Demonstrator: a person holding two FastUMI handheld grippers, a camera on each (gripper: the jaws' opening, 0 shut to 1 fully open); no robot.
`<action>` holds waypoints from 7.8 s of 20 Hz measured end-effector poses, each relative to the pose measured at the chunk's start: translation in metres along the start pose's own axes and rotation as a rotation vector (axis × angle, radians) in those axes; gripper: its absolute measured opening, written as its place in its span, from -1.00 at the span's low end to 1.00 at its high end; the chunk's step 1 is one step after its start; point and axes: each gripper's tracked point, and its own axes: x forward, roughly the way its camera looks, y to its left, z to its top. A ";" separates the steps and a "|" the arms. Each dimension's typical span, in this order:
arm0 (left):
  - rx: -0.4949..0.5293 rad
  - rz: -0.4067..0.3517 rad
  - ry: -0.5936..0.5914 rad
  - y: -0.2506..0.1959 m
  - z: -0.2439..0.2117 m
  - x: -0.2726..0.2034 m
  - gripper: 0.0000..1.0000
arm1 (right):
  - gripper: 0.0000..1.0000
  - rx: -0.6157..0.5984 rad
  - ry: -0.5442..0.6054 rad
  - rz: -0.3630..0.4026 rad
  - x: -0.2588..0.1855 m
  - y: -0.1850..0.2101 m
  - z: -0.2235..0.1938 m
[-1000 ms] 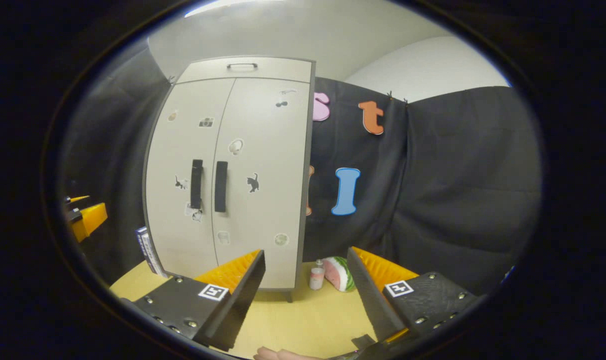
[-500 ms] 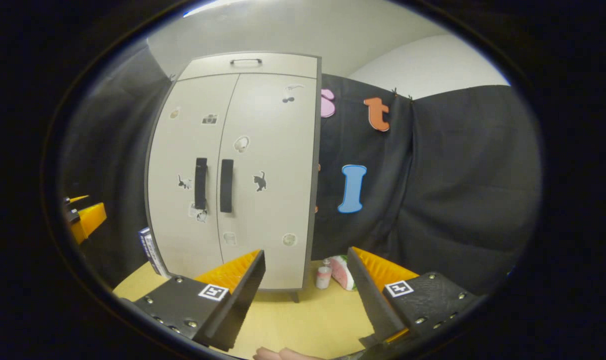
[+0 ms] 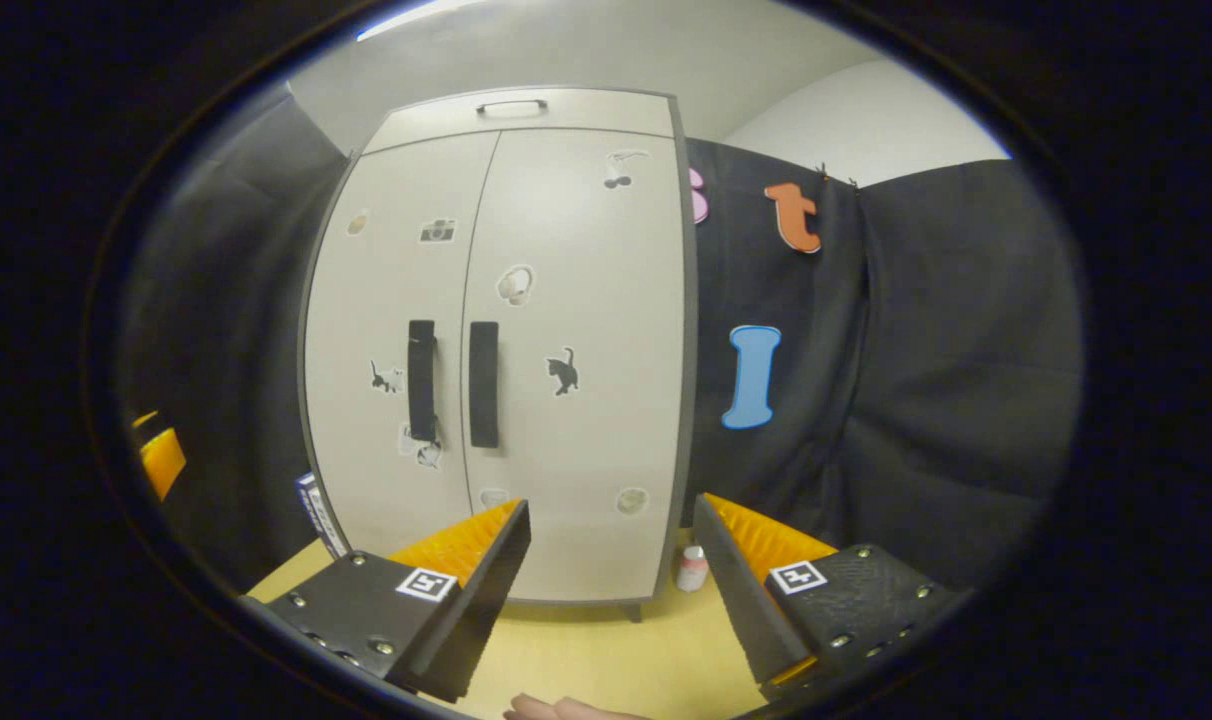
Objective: Open the right door of the double-door shoe cabinet with the right hand, and open the left door with the left hand.
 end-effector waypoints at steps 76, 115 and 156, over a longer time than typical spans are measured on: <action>-0.015 -0.142 0.066 -0.075 -0.040 -0.050 0.99 | -0.63 0.037 0.020 0.250 0.075 0.023 0.029; -0.012 -0.082 0.194 -0.067 -0.058 0.163 0.94 | 0.89 0.123 -0.115 0.025 -0.025 -0.127 -0.010; 0.062 -0.091 0.183 -0.113 -0.034 0.235 -0.43 | 0.89 0.048 -0.095 0.067 -0.147 -0.050 -0.074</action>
